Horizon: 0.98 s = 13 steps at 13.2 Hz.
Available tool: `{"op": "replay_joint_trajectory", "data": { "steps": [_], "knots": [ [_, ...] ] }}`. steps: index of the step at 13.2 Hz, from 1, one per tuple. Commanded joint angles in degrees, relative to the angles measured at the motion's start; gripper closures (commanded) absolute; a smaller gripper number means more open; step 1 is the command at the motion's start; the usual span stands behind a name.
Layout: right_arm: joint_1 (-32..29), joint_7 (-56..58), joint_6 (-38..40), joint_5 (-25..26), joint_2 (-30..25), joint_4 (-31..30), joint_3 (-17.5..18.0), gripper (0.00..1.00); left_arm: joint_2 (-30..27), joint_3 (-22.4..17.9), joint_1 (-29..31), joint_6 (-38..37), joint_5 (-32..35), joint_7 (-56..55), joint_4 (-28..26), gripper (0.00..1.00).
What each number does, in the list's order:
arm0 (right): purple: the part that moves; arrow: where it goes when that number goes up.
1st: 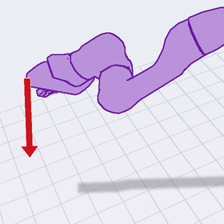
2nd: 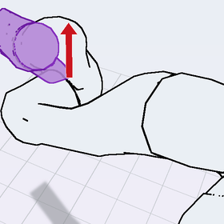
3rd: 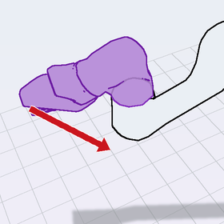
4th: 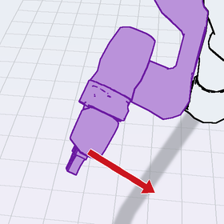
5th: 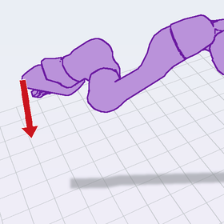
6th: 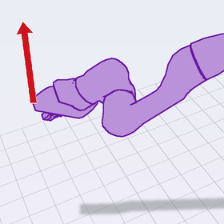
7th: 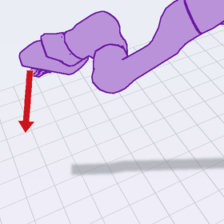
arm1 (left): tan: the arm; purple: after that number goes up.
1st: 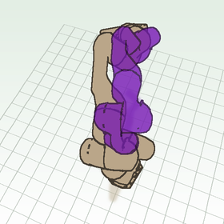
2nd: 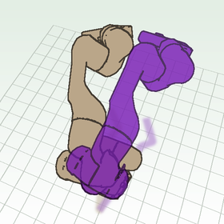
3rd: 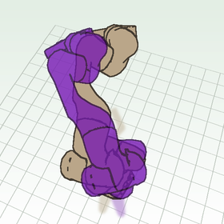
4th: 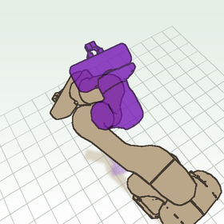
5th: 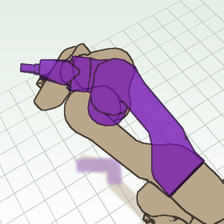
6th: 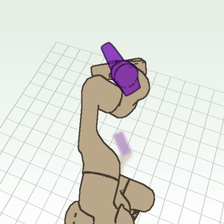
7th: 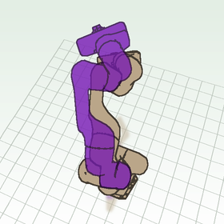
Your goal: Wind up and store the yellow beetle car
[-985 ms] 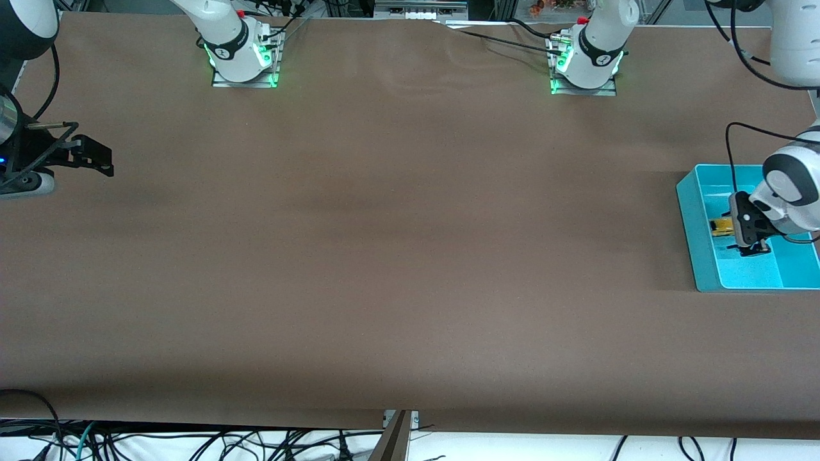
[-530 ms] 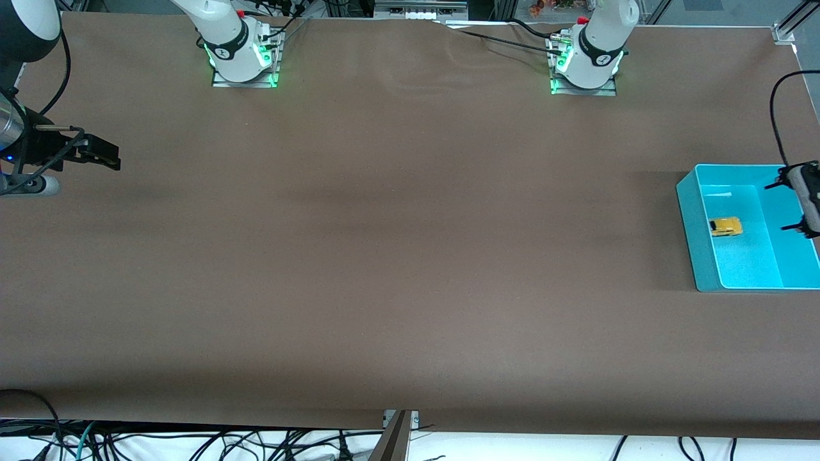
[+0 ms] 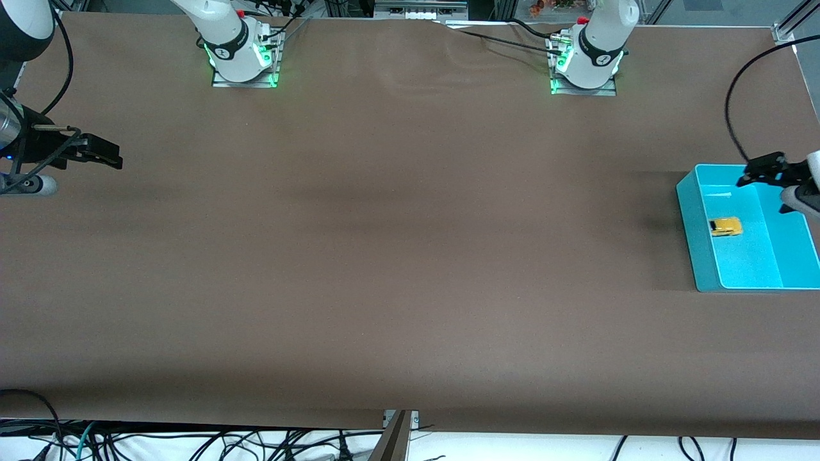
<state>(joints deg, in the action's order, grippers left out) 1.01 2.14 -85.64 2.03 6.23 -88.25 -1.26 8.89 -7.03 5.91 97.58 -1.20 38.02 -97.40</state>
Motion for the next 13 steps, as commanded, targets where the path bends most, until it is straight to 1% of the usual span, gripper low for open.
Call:
{"op": "replay_joint_trajectory", "data": {
  "steps": [1,3,4,5,7,8,9,10,13],
  "knots": [
    [0.30,-0.21,0.65,-1.23,-0.53,-0.61,-0.32,0.00,-2.03,6.65,-1.42,-3.27,1.38,-19.57,1.06,0.00],
    [0.30,-0.03,0.65,-1.15,0.18,-0.35,-0.32,0.00,-2.38,12.18,-1.43,-3.98,1.20,-30.76,3.52,0.00],
    [0.22,-0.03,0.47,-1.15,0.27,-0.26,-0.32,0.00,-4.73,13.43,-1.43,-4.42,1.38,-36.03,3.44,0.00],
    [-0.05,0.05,0.38,-1.15,0.27,0.00,-0.32,0.00,-6.23,14.57,-1.43,-6.51,1.73,-37.74,3.70,0.00],
    [-0.14,0.06,0.21,-1.15,0.27,0.00,-0.32,0.00,-8.78,14.06,-1.60,-7.58,1.56,-37.76,3.79,0.00],
    [-0.22,0.06,0.12,-1.15,0.27,0.00,-0.32,0.00,-9.32,12.75,-2.56,-7.50,1.55,-37.76,3.71,0.00],
    [-0.22,0.06,0.12,-1.15,0.27,0.00,-0.32,0.00,-9.76,9.61,-5.10,-7.50,1.64,-37.84,3.62,0.00],
    [-0.22,0.06,0.03,-1.15,0.27,0.00,-0.32,0.00,-9.76,8.62,-6.08,-7.50,1.29,-37.84,3.44,0.00],
    [-0.22,0.23,0.03,-1.06,0.36,0.27,-0.32,0.00,-9.76,8.61,-6.00,-7.41,0.85,-37.85,3.44,0.00]
  ]
}}
